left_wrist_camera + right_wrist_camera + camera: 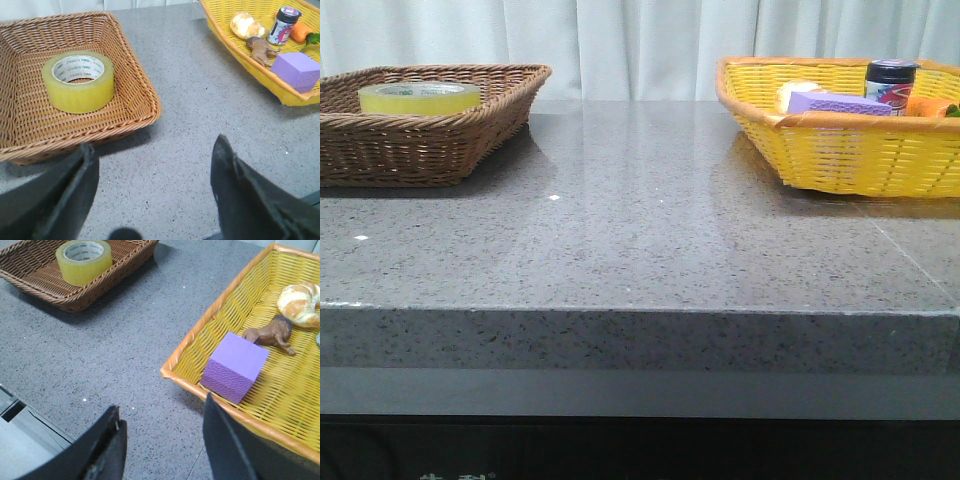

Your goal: Transfer tape with both arms

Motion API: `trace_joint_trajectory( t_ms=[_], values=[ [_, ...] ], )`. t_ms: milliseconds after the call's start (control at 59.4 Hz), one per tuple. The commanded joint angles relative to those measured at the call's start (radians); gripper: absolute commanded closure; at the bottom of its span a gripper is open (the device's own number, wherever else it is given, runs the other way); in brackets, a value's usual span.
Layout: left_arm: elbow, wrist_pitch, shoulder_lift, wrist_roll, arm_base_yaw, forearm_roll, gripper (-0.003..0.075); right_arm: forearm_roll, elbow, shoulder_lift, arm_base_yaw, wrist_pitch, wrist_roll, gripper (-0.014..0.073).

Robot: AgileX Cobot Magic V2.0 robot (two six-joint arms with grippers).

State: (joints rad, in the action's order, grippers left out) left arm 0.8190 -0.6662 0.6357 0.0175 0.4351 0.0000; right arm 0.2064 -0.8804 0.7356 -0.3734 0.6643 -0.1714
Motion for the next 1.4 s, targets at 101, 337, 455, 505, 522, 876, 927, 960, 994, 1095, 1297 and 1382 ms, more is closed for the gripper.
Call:
trace_joint_trajectory(
  t_ms=[101, 337, 455, 505, 522, 876, 927, 960, 994, 1095, 1297, 1382],
  values=[
    [0.007, 0.095, -0.005, 0.012, 0.007, 0.000, 0.0256, 0.008, -0.024, -0.004, 0.008, -0.072, -0.004, 0.0214],
    [0.007, 0.098, -0.005, 0.012, 0.007, 0.000, 0.0556, 0.008, -0.024, -0.004, 0.008, -0.072, -0.004, 0.0527],
    [0.007, 0.098, -0.005, 0.012, 0.007, 0.000, 0.0713, 0.008, -0.024, -0.004, 0.008, -0.072, -0.004, 0.0662],
    [0.007, 0.090, -0.005, 0.012, 0.007, -0.011, 0.0740, 0.008, -0.024, -0.004, 0.008, -0.072, -0.004, 0.0659],
    [0.007, 0.086, -0.005, 0.012, 0.007, -0.025, 0.0741, 0.008, -0.024, -0.004, 0.008, -0.072, -0.004, 0.0662],
    [0.007, 0.083, -0.005, 0.012, 0.007, -0.047, 0.0741, 0.008, -0.024, -0.004, 0.008, -0.073, -0.004, 0.0661],
    [0.007, 0.083, -0.005, 0.012, 0.007, -0.047, 0.0741, 0.008, -0.024, -0.004, 0.008, -0.073, -0.004, 0.0661],
    [0.007, 0.083, -0.005, 0.012, 0.007, -0.047, 0.0741, 0.008, -0.024, -0.004, 0.008, -0.073, -0.004, 0.0661],
    [0.007, 0.083, -0.005, 0.012, 0.007, -0.047, 0.0741, 0.008, -0.024, -0.004, 0.008, -0.073, -0.004, 0.0661],
    [-0.026, 0.121, -0.041, 0.012, -0.007, -0.047, 0.0741, 0.008, -0.024, -0.004, 0.008, -0.073, -0.004, 0.0661],
    [-0.209, 0.299, -0.184, 0.010, -0.127, -0.066, 0.0741, 0.008, -0.024, -0.004, 0.008, -0.073, -0.004, 0.0661],
    [-0.342, 0.440, -0.263, 0.010, -0.177, -0.066, 0.0741, 0.008, -0.024, -0.004, 0.008, -0.073, -0.004, 0.0661]
  ],
)
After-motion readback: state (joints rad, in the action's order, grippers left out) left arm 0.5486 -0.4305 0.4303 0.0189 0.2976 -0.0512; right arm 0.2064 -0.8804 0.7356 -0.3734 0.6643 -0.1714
